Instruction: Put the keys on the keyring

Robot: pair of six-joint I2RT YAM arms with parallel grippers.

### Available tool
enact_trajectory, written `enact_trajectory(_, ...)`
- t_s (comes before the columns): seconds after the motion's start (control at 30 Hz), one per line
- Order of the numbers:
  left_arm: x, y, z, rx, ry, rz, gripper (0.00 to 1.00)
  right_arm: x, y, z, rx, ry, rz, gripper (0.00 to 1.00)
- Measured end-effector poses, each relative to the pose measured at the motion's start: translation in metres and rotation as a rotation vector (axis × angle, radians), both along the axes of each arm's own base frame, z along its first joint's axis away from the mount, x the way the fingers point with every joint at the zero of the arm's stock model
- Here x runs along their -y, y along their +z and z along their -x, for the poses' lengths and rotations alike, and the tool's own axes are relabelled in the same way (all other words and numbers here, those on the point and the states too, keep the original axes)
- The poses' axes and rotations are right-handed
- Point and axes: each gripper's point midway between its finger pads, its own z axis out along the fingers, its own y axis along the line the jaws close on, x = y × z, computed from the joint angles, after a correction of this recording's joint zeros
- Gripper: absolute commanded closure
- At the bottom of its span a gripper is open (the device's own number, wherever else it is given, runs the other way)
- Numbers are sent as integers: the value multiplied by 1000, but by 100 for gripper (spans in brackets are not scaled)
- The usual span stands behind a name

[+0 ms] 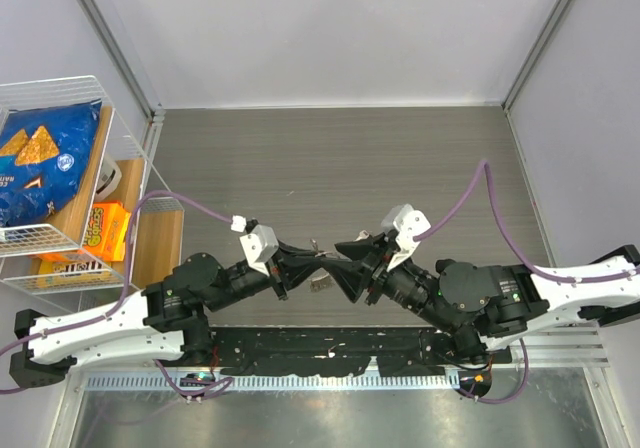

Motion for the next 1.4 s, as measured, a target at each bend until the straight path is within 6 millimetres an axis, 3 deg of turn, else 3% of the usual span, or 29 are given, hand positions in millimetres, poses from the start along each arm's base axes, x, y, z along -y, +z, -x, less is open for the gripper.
enact_trajectory(0.2, -1, -11, -1, 1, 4, -48, 100, 0, 13, -6, -4, -57, 106, 53)
enact_trajectory(0.43, -3, -25, -2, -17, 10, -123, 100, 5, -2, -11, -9, -88, 231, 57)
enact_trajectory(0.6, -6, -25, -1, -25, 13, -153, 100, 8, -15, -27, -41, -102, 284, 59)
enact_trajectory(0.87, -10, -37, -1, -40, 16, -206, 100, 7, -21, -42, -97, -51, 275, 58)
enact_trajectory(1.07, -10, -44, -2, -47, 22, -233, 100, -1, -27, -43, -132, 9, 277, 60)
enact_trajectory(1.4, -8, -51, -3, -52, 23, -267, 100, -26, -62, -49, -194, 32, 367, 64)
